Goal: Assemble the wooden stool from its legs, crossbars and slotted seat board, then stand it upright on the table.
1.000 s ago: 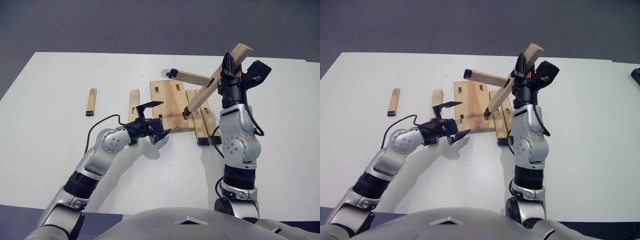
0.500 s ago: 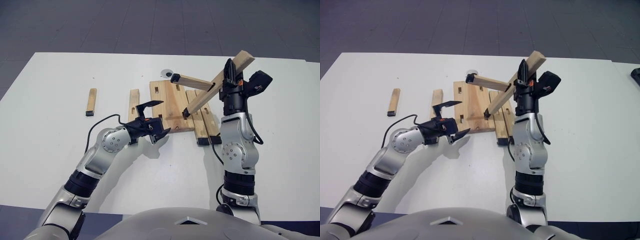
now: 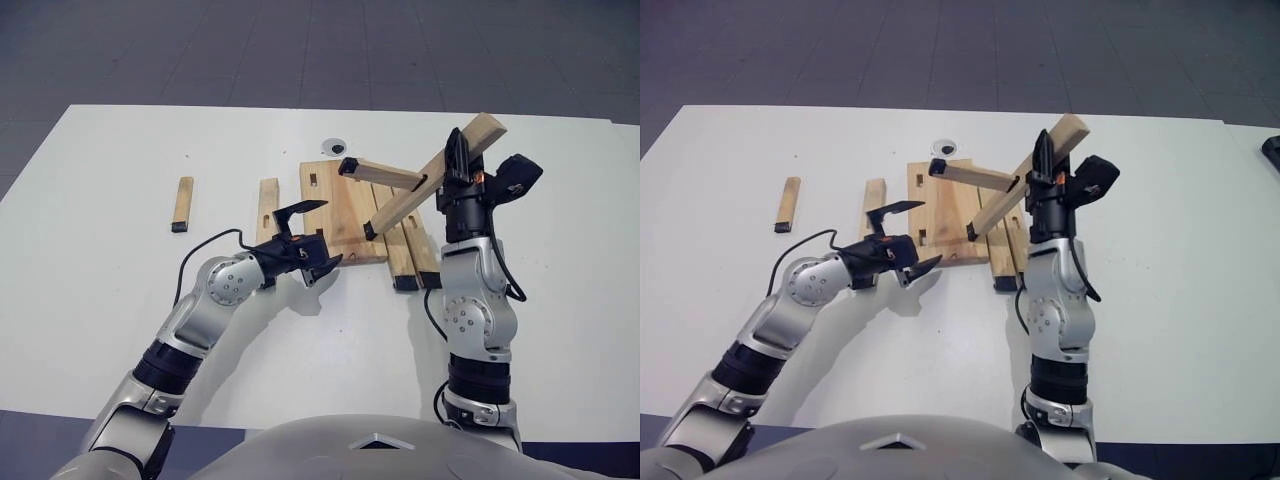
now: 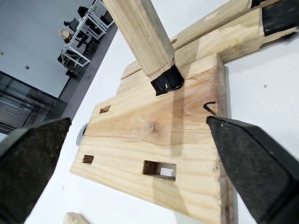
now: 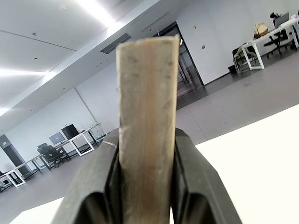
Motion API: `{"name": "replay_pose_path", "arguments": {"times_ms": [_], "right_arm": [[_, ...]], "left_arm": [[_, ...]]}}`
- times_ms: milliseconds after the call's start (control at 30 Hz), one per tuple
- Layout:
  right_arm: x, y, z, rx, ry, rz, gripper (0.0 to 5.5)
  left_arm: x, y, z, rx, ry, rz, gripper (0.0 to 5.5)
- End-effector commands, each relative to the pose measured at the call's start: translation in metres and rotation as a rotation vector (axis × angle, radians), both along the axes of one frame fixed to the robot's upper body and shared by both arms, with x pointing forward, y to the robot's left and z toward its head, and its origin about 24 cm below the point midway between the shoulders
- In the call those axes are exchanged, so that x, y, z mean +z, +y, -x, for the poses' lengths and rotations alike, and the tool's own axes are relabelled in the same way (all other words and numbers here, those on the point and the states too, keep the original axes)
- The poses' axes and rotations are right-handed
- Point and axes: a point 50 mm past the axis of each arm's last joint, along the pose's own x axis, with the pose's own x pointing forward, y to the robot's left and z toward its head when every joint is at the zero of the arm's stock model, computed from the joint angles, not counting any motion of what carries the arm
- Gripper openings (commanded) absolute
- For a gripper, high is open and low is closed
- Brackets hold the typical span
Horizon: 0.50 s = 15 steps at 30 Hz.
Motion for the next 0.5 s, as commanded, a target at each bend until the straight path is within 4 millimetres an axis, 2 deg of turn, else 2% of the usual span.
{"name": "replay_pose_path", "arguments": {"times_ms": [33,133,300,400,500], "right_arm": [[-0.034,0.008,0.005,0.032,0.122,0.185,1.03],[-0.047,0.012,0.011,0.043,0.152,0.279,1.03],[-0.065,0.009,0.024,0.063,0.234,0.339,1.03],[-0.077,0.003,0.029,0.071,0.305,0.386,1.03],[-0.096,-0.003,0.032,0.097,0.456,0.420,1.03]], "left_arm": [[0.000,0.001,-0.001,0.013,-0.006,-0.009,5.40],[0.001,0.001,-0.001,0.016,-0.007,-0.006,5.40],[-0.001,0.011,0.000,0.068,0.014,-0.002,5.40],[-0.008,0.030,-0.002,0.175,0.064,-0.019,5.40],[-0.015,0.052,-0.007,0.291,0.101,-0.035,5.40]]}}
